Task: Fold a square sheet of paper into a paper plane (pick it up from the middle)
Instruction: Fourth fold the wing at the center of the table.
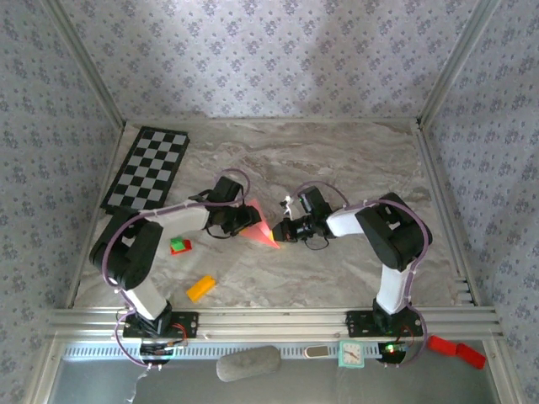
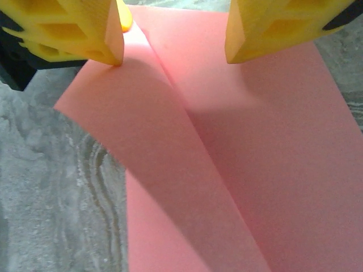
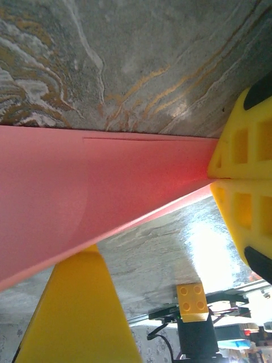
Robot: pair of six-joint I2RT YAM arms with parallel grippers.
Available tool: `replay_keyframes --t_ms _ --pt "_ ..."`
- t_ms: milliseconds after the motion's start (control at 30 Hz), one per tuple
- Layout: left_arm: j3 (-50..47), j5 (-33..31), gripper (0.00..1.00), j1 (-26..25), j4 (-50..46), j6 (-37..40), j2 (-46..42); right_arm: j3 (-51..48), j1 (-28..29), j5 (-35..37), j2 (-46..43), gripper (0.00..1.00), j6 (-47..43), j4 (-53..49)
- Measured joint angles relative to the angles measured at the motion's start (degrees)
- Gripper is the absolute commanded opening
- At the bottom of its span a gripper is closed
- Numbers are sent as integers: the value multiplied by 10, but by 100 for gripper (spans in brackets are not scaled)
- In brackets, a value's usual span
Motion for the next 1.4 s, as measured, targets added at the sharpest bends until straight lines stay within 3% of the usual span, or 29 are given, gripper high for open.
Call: replay_keyframes --t_ms 233,567,833,1033,1400 --pt "19 -1 55 -3 -15 2 24 1 -1 -1 1 2 0 0" --pt "98 -24 55 -13 -109 -16 74 -6 -3 8 -20 23 7 4" --pt "127 -33 55 -16 -146 -30 94 -21 -2 66 -76 32 -3 -1" --pt "138 -38 55 -17 -159 -33 101 -19 15 116 -80 33 -23 -35" --pt "150 -43 56 -20 -174 -33 110 11 30 126 -59 28 -42 -62"
